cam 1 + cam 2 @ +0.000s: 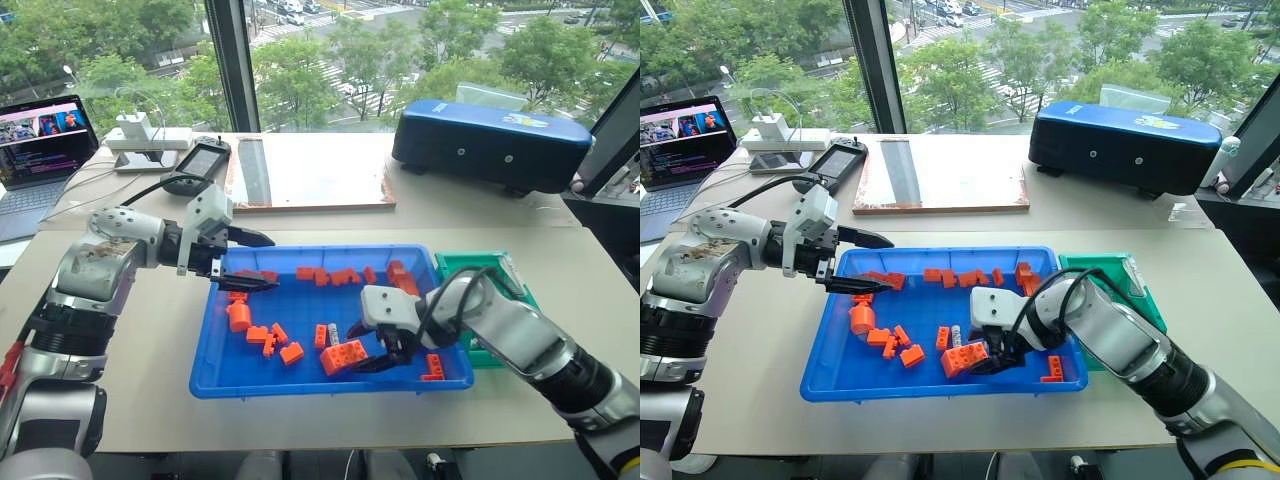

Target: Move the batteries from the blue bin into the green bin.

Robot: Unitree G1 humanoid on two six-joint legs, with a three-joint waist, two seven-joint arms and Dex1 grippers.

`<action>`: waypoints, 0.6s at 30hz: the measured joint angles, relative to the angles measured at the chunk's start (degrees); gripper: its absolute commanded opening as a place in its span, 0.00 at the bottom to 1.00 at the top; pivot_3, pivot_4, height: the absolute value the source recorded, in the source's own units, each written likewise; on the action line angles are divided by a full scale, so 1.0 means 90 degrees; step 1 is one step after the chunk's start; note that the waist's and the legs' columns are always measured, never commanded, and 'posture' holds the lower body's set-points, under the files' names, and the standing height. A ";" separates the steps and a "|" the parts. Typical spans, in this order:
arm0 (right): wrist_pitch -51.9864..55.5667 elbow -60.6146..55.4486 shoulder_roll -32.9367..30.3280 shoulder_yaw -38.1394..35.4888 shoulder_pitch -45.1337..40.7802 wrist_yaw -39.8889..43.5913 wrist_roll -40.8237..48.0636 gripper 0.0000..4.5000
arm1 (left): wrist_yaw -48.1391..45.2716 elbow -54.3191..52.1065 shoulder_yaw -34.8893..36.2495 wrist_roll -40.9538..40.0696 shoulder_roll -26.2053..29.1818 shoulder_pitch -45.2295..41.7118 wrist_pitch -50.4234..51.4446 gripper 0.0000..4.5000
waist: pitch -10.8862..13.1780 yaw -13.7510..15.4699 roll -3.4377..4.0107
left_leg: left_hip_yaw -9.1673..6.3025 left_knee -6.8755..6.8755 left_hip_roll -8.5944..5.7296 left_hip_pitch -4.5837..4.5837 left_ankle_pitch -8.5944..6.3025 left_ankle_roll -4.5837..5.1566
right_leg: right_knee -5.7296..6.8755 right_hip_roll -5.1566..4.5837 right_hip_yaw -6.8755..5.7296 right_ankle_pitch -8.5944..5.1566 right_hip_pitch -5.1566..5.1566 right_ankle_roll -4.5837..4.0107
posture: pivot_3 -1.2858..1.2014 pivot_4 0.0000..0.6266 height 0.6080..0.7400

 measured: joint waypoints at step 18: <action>-0.0392 0.0179 -0.0054 0.0308 0.0316 0.0102 -0.0862 0.46 | 0.0053 -0.0050 0.0002 0.0000 0.0004 0.0013 0.0012 1.00 | 0.0000 0.0011 0.0000 | 0.0001 0.0000 -0.0001 0.0000 0.0000 0.0000 | 0.0000 -0.0001 0.0000 0.0000 0.0000 0.0000 | 0.52 0.24 0.94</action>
